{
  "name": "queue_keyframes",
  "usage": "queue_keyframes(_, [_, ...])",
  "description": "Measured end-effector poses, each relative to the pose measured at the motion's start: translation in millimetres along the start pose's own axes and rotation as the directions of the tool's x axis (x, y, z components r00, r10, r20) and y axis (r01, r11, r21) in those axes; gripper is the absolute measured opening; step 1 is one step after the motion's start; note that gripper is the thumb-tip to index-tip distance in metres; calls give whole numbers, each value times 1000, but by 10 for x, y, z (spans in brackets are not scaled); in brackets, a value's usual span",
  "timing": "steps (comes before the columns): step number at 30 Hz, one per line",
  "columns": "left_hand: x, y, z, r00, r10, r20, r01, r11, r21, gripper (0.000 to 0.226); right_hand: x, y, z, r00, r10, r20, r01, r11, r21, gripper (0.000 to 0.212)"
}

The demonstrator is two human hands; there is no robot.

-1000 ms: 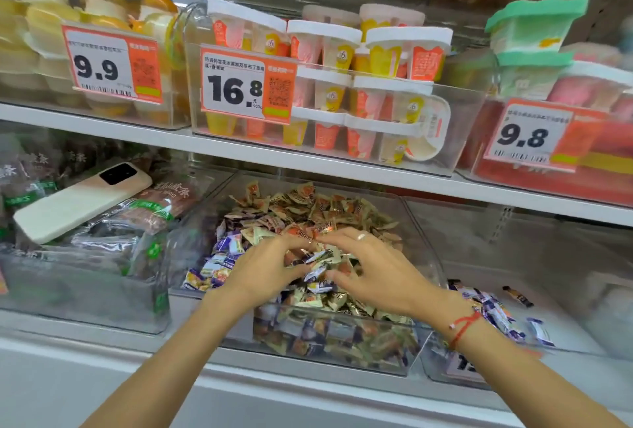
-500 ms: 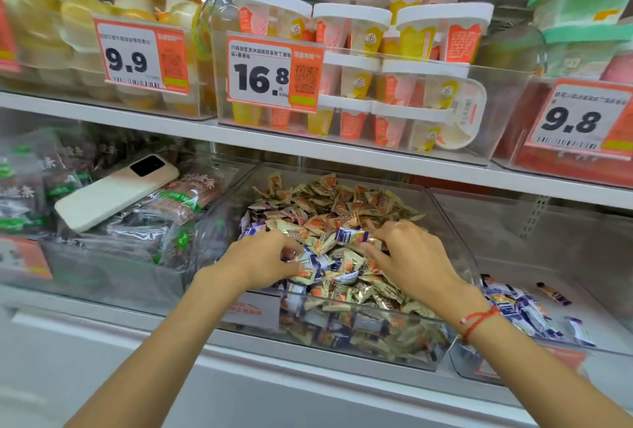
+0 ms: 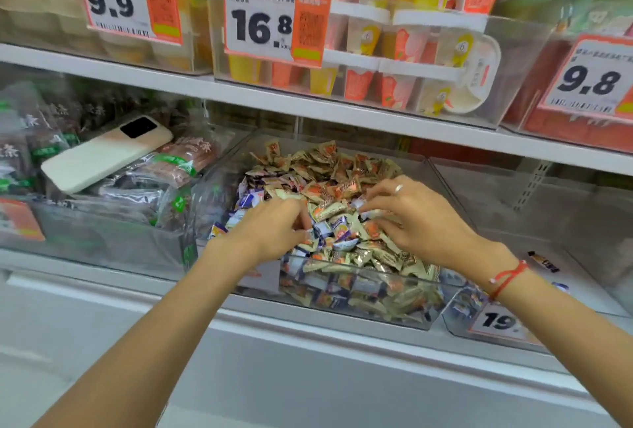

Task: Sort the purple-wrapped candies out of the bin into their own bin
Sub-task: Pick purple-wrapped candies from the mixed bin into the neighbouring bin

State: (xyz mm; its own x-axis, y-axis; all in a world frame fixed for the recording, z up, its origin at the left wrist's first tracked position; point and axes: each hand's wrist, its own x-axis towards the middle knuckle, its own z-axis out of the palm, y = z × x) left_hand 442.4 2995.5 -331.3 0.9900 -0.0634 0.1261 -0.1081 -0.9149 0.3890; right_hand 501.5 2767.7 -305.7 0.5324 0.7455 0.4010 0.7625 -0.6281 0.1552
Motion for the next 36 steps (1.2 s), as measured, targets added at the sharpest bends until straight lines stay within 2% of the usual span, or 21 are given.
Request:
queue_keyframes(2, [-21,-18,2,999,2,-37,-3,999,-32,8,-48,-83,21,999,-28,-34,31,995,96,30])
queue_keyframes(4, [-36,-18,4,996,-2,-88,-6,997,-80,11,13,-200,29,996,-32,79,14,977,214,39])
queue_keyframes(5, [-45,-8,1,993,-8,-121,-4,995,-96,14,73,-235,58,984,-51,170,14,978,210,44])
queue_keyframes(7, [-63,12,-16,978,-35,-207,13,994,-105,23,191,-298,133,946,-122,299,98,991,94,42])
queue_keyframes(8, [-72,20,-25,968,-47,-247,22,995,-102,26,239,-313,160,938,-141,316,133,990,48,36])
queue_keyframes(10, [-91,32,-33,954,-56,-294,32,996,-85,26,297,-305,158,944,-113,311,112,993,23,27])
queue_keyframes(12, [-116,48,-28,949,-54,-311,31,996,-80,24,274,-288,124,961,-50,273,32,997,70,30])
queue_keyframes(15, [-133,82,-12,940,-38,-340,13,997,-75,24,87,-273,9,988,70,138,-95,979,182,38])
queue_keyframes(19, [-147,231,-15,921,6,-390,-63,989,-134,26,-302,-236,-252,977,213,-19,-195,926,322,35])
queue_keyframes(21, [-187,416,-14,899,28,-436,-137,966,-220,28,-571,-148,-382,940,325,-104,-246,857,454,35])
queue_keyframes(23, [-220,698,15,893,65,-446,-211,935,-286,30,-871,5,-500,858,474,-197,-303,777,552,39])
queue_keyframes(26, [-190,1253,149,894,200,-401,-351,869,-349,32,-1269,342,-656,731,632,-259,-430,721,544,34])
queue_keyframes(29, [2,1823,355,843,393,-367,-487,848,-210,30,-1576,699,-662,641,713,-285,-587,695,415,25])
queue_keyframes(32, [303,2225,605,772,568,-286,-552,822,142,28,-1769,966,-525,602,763,-234,-713,646,273,28])
queue_keyframes(34, [479,2359,762,787,586,-196,-529,803,276,30,-1839,1046,-454,599,790,-133,-745,610,271,36])
queue_keyframes(36, [570,2403,856,814,563,-145,-505,808,305,35,-1873,1053,-417,613,790,10,-758,584,290,48])
